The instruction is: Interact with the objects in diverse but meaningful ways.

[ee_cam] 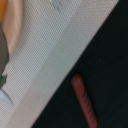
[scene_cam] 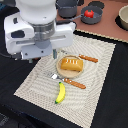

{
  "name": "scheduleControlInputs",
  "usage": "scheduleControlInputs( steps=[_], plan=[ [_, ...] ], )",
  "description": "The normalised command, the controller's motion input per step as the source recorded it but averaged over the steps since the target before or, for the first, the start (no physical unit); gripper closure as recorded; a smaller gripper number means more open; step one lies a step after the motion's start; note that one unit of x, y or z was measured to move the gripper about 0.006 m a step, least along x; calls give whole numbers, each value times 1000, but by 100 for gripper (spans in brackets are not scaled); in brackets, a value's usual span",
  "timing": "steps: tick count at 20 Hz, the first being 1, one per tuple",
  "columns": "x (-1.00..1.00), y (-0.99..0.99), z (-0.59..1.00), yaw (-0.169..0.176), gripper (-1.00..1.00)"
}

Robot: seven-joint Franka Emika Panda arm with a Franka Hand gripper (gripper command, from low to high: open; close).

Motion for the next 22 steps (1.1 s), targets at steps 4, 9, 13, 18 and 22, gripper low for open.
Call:
scheduleControlInputs(
  steps=[4,9,13,18,22],
  plan=[
    [-1000,276,-214,86,-100],
    [-998,299,-269,85,-100],
    [-953,331,-354,84,-100],
    [-916,293,-427,81,-100],
    [-811,152,-430,73,-100]
  ],
)
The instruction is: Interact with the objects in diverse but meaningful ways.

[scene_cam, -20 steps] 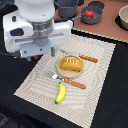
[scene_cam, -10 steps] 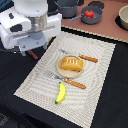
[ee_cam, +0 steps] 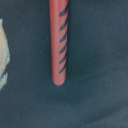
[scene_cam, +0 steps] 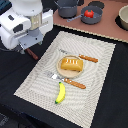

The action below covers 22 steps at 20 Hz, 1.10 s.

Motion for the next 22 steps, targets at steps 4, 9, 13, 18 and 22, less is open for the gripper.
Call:
scheduleControlInputs(
  steps=[4,9,13,18,22],
  plan=[
    [-639,34,-374,60,-100],
    [-165,0,-223,9,-100],
    [76,-1,-100,0,-100],
    [24,0,-196,-1,-100],
    [-40,0,-264,0,-100]
  ],
)
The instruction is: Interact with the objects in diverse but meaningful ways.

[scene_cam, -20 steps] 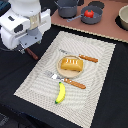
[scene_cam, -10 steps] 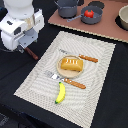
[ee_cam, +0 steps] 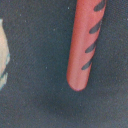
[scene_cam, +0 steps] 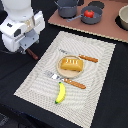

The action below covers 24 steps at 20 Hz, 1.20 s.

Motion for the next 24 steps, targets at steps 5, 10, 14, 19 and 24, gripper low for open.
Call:
scheduleControlInputs(
  steps=[5,10,14,19,24],
  plan=[
    [-105,0,-326,0,-100],
    [-139,0,-325,0,-100],
    [-126,0,-316,0,-100],
    [-97,0,-291,0,100],
    [-77,1,-263,0,100]
  ],
)
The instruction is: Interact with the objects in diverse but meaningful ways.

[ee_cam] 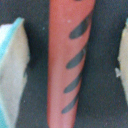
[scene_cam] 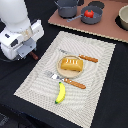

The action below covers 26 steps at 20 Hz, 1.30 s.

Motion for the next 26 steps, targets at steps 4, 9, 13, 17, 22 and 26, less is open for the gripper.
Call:
scheduleControlInputs(
  steps=[4,9,13,17,22,26],
  plan=[
    [-76,8,-192,0,100],
    [-330,86,395,0,100],
    [-330,388,1000,0,100],
    [436,613,1000,0,100],
    [750,718,1000,0,100],
    [696,664,931,0,100]
  ],
)
